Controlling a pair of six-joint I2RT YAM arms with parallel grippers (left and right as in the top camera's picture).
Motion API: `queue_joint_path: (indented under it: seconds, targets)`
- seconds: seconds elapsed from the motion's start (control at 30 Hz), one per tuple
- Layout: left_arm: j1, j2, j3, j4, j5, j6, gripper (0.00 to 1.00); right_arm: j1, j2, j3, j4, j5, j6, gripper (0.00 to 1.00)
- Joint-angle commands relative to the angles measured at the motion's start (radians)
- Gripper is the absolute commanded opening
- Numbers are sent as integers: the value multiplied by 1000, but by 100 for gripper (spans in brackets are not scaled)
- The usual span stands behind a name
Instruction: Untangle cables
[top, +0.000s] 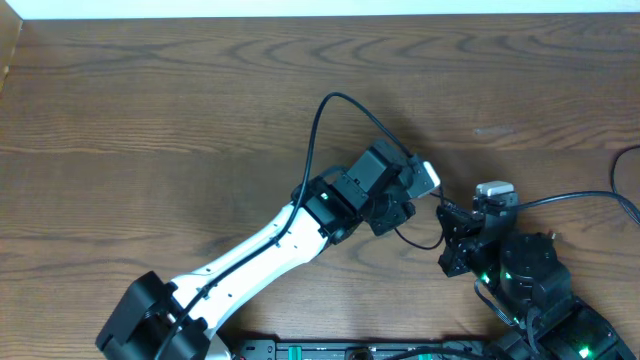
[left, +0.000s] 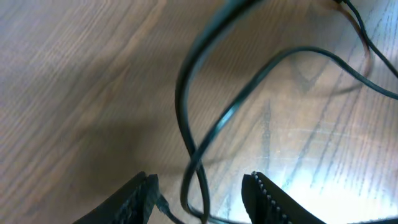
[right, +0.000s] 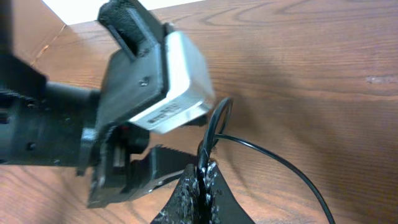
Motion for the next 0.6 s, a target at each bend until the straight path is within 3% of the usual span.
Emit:
queue_joint_path:
  seconds: [0.0, 0.2, 0.27, 0.33, 0.4, 0.57]
  targets:
    - [3, 42, -2, 13, 12, 33, 49, 4, -6, 18, -1, -32, 3, 1]
    - [11, 95, -2, 25, 12, 32, 46, 4, -6, 18, -15, -32, 4, 1]
    - [15, 105, -2, 24, 12, 32, 39, 4, -6, 19, -23, -31, 4, 1]
    - [18, 105, -2, 24, 12, 32, 21, 4, -6, 19, -31, -31, 3, 1]
    - [18, 105, -2, 24, 12, 32, 9, 4, -6, 19, -31, -26, 3, 1]
    - [18, 105, -2, 3, 12, 20, 8, 4, -6, 19, -45, 58, 4, 1]
